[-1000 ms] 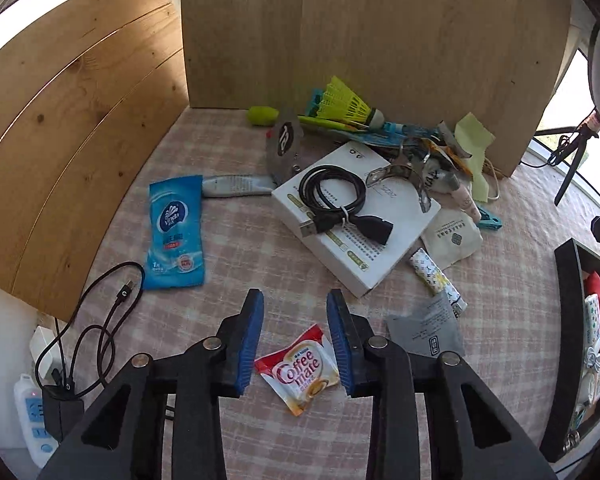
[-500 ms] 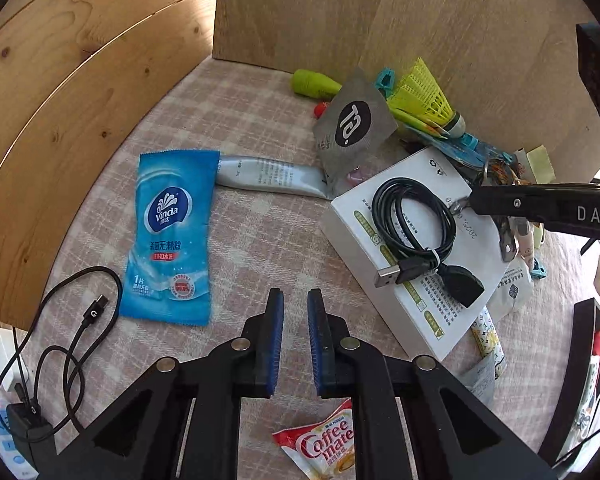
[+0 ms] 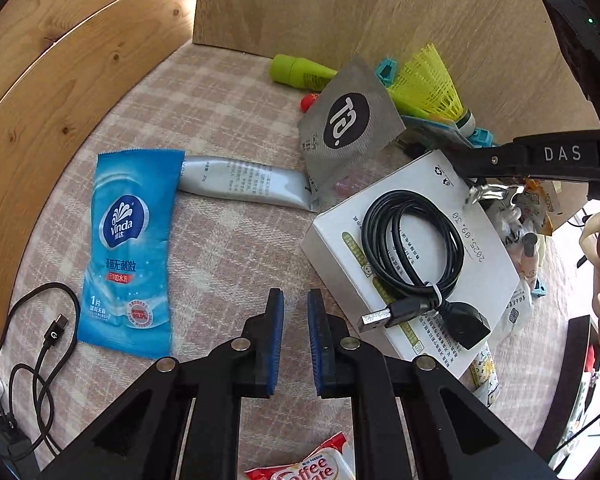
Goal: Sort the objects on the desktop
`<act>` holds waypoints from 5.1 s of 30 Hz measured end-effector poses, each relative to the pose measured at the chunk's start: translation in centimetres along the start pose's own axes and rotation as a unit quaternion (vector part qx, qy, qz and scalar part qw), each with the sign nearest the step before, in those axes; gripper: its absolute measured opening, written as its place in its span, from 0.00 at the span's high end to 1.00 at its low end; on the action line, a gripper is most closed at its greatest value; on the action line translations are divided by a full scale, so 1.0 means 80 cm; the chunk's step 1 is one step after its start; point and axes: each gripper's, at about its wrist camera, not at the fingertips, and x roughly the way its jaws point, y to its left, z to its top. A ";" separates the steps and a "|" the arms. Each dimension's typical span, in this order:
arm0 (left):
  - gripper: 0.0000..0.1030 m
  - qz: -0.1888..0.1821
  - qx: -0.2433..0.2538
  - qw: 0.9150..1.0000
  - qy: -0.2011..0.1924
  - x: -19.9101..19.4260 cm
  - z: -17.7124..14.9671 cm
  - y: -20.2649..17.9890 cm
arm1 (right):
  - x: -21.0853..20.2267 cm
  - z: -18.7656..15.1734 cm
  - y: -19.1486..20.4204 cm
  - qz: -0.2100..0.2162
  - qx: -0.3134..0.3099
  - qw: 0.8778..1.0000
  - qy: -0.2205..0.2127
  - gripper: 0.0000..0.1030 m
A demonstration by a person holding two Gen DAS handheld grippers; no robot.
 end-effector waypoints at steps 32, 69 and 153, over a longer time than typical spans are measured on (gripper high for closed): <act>1.00 -0.029 0.083 0.996 0.025 -0.027 -0.082 -0.097 | -0.050 -0.211 -0.105 0.100 0.099 0.989 0.050 0.97; 1.00 -0.069 0.134 0.987 -0.055 -0.167 -0.115 -0.143 | -0.155 -0.316 -0.105 0.118 0.131 0.983 -0.043 0.97; 0.34 -0.051 0.293 0.952 -0.070 -0.224 -0.212 -0.177 | -0.294 -0.561 -0.113 -0.065 0.258 0.949 -0.172 0.48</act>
